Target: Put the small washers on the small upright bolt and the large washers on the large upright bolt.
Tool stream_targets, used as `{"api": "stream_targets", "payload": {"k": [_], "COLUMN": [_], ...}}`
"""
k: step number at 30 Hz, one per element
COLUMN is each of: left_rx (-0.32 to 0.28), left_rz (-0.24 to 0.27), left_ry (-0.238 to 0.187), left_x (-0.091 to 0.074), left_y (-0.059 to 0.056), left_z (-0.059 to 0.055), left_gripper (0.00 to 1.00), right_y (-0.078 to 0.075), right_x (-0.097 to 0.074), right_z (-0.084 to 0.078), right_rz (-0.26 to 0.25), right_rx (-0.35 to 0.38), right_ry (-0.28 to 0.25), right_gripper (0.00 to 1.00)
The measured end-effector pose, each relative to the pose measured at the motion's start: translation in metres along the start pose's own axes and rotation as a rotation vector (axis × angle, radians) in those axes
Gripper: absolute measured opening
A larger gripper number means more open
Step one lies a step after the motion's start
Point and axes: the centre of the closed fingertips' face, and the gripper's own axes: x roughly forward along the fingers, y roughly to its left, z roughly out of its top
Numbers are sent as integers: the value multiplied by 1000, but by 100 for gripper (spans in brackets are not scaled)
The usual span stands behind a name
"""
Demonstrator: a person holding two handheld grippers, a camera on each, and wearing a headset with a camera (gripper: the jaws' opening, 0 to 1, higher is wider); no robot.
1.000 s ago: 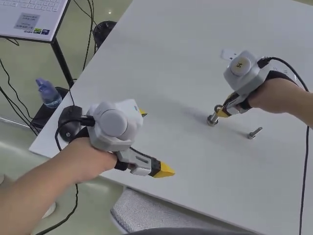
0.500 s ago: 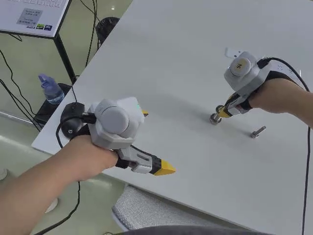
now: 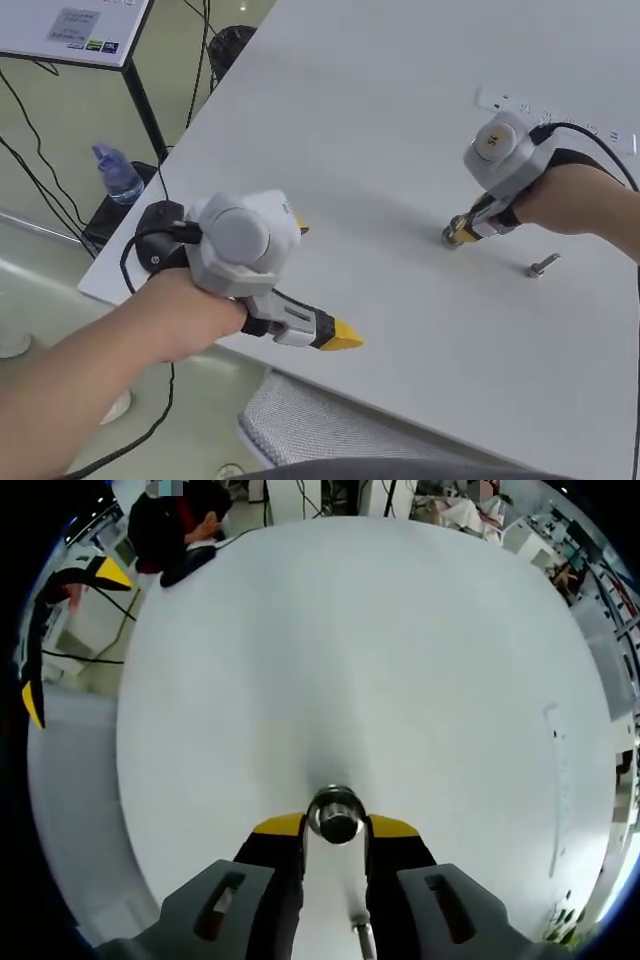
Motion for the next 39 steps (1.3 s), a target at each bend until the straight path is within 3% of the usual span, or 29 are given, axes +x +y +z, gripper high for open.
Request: {"api": "stream_targets", "payload": {"k": [13,39], "left_rx": [-10,-12], "left_rz": [-2,-2], "left_ry": [19,29], "left_x": [-1,-3], "left_y": [-1,-7], "left_z": [-5,-8], "left_gripper": [90,86], "right_y": [-3,-1], "right_x": [23,22], "right_z": [-6,-7], "right_rz": [-3,-4], "right_rx": [-4,-31], "right_ry": [6,4], "right_gripper": [22,24]}}
